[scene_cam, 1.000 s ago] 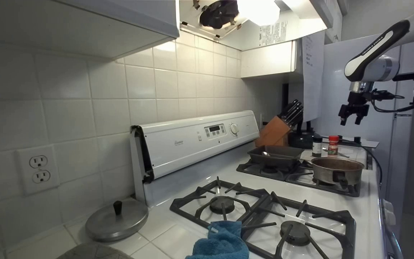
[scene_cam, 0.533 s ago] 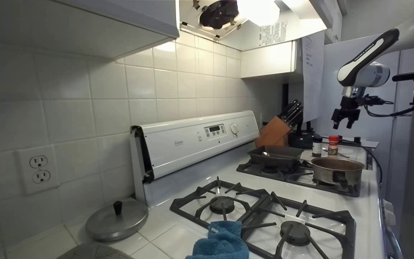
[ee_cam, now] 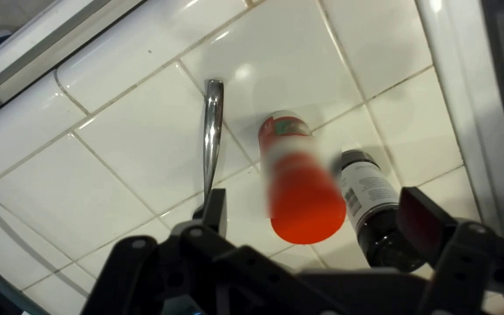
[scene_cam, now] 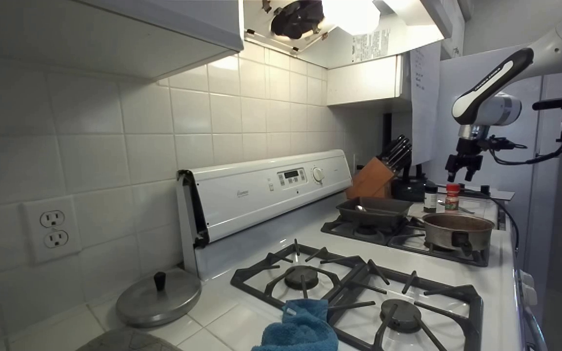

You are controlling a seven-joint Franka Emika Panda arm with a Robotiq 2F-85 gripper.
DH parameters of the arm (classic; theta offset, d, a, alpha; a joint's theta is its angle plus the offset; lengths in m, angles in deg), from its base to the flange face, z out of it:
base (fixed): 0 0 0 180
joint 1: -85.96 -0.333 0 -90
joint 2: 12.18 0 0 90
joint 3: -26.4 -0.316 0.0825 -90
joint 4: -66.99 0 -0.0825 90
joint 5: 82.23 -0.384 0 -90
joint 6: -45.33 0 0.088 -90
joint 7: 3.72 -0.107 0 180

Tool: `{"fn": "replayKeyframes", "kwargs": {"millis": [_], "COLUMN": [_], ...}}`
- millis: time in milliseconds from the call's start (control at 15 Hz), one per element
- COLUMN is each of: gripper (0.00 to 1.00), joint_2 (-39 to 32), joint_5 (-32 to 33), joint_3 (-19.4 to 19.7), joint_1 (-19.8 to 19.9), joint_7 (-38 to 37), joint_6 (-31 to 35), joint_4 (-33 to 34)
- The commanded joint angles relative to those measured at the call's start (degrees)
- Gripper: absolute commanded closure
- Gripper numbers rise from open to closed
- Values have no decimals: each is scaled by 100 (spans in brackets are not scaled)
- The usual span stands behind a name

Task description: Stack up the spice bottles

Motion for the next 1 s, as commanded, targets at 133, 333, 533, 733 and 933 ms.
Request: {"fn": "replayKeyframes", "kwargs": {"millis": [133,333,533,733,933], "gripper": [0,0,0,26,48], "joint_2": [-235,-298,-344,-388,-411], "joint_5": [-10,-21,-12,-42,-31], "joint_3": [-70,-85,-100,-130,-149], "joint_1": [103,121,123,133,131], "joint_7": [58,18,-3,-14,-15], "joint_6": [299,423,491,503,533], "joint_4": [183,219,238,288,307]}}
